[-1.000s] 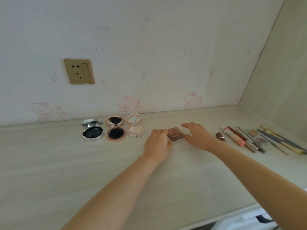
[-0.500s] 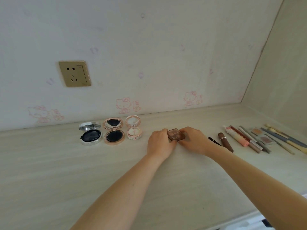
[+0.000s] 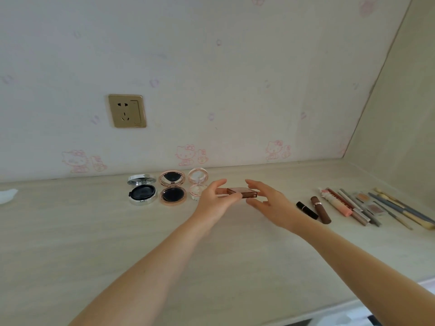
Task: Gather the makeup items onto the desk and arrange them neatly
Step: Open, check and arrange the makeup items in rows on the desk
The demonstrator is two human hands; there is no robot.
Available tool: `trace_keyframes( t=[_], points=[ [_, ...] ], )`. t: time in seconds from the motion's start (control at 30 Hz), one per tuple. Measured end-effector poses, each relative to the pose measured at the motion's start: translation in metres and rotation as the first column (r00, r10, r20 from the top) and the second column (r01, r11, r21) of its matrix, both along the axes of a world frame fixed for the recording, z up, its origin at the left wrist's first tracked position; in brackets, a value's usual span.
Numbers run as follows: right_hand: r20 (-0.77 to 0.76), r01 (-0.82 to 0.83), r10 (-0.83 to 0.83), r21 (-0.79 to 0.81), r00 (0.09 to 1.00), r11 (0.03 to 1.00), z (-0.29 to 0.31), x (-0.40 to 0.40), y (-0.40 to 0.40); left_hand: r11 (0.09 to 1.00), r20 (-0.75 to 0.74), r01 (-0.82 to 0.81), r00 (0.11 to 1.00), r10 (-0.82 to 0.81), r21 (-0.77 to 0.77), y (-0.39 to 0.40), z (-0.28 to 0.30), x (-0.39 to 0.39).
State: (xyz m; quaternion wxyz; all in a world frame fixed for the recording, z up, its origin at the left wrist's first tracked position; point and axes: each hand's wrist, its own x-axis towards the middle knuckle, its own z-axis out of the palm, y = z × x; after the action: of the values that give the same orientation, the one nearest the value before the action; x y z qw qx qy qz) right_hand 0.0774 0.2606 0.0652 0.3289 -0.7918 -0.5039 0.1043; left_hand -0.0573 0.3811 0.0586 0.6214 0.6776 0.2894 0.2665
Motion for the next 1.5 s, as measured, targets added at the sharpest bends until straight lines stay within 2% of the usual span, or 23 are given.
trace_keyframes(
  t=[0.27,0.47,0.6,0.67,0.73,1.0,1.33,1.5],
  points=[
    [-0.061,-0.063,0.066,0.048,0.996,0.997,0.007,-0.049,0.012,0.944,0.236,0.041,0.971,0.040,-0.327,0.014,0.002,-0.052],
    [-0.209,-0.098,0.127,0.144,0.970,0.985,0.006,-0.086,0.026,0.888,0.346,0.072,0.933,0.102,-0.455,0.020,0.004,-0.095],
    [-0.274,-0.095,0.152,0.210,0.950,0.973,0.004,-0.114,0.038,0.867,0.389,0.154,0.920,0.049,-0.475,0.023,0.008,-0.127],
    [-0.294,-0.113,0.183,0.241,0.938,0.964,0.002,-0.128,0.044,0.817,0.390,0.126,0.912,0.127,-0.562,0.024,0.005,-0.139],
    [-0.276,-0.139,0.212,0.261,0.937,0.955,-0.004,-0.141,0.050,0.780,0.381,0.106,0.907,0.178,-0.617,0.026,0.001,-0.148],
    [-0.146,-0.208,0.250,0.250,0.957,0.946,-0.024,-0.175,0.071,0.701,0.391,0.148,0.899,0.200,-0.698,0.030,-0.007,-0.182],
    [0.026,-0.319,0.322,0.248,0.946,0.915,-0.011,-0.185,0.079,0.719,0.418,0.120,0.873,0.251,-0.684,0.034,-0.013,-0.190],
    [0.024,-0.332,0.335,0.209,0.942,0.920,-0.001,-0.180,0.082,0.718,0.409,0.112,0.876,0.255,-0.687,0.033,-0.014,-0.189]
  ],
)
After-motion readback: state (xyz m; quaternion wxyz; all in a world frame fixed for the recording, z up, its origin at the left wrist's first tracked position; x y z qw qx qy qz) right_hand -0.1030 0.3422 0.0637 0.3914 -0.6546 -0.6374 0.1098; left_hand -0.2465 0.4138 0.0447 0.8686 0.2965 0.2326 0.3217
